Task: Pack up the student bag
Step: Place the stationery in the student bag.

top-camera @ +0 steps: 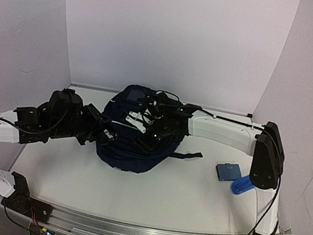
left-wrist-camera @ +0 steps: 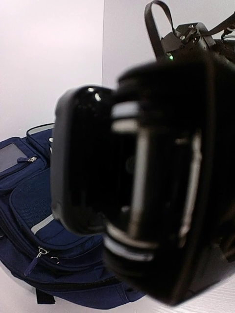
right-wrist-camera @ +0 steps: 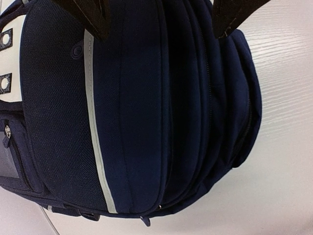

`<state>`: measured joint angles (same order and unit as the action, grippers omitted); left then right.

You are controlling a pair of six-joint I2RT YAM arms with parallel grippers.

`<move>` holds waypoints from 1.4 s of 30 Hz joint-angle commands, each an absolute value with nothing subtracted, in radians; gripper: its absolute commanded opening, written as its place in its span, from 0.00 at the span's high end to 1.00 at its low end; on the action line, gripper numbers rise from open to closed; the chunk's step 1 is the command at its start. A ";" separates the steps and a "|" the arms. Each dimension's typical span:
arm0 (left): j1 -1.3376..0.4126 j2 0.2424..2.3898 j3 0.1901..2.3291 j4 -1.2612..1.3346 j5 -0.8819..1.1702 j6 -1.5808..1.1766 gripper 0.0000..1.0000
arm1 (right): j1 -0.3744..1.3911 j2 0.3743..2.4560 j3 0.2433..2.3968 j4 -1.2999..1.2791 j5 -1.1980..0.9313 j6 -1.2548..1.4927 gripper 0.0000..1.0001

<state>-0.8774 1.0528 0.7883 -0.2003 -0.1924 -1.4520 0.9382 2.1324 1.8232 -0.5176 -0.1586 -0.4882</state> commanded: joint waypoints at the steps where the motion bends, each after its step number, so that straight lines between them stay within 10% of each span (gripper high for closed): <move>1: -0.884 0.995 0.810 -0.178 -0.244 -1.458 0.85 | 0.955 2.174 1.889 -0.425 -0.022 -0.509 0.30; 18: -0.886 0.976 0.798 -0.186 -0.264 -1.463 0.86 | 0.990 2.208 1.855 -0.385 0.082 -0.612 0.24; 23: -0.887 0.970 0.797 -0.195 -0.263 -1.463 0.86 | 0.990 2.240 1.902 -0.377 0.152 -0.587 0.39; 32: -0.885 0.956 0.765 -0.194 -0.240 -1.470 0.87 | 0.991 2.218 2.045 -0.387 0.174 -0.502 0.97; 42: -0.885 1.071 0.765 -0.014 -0.154 -1.416 0.89 | 0.984 2.211 2.299 -0.503 0.093 -0.322 1.00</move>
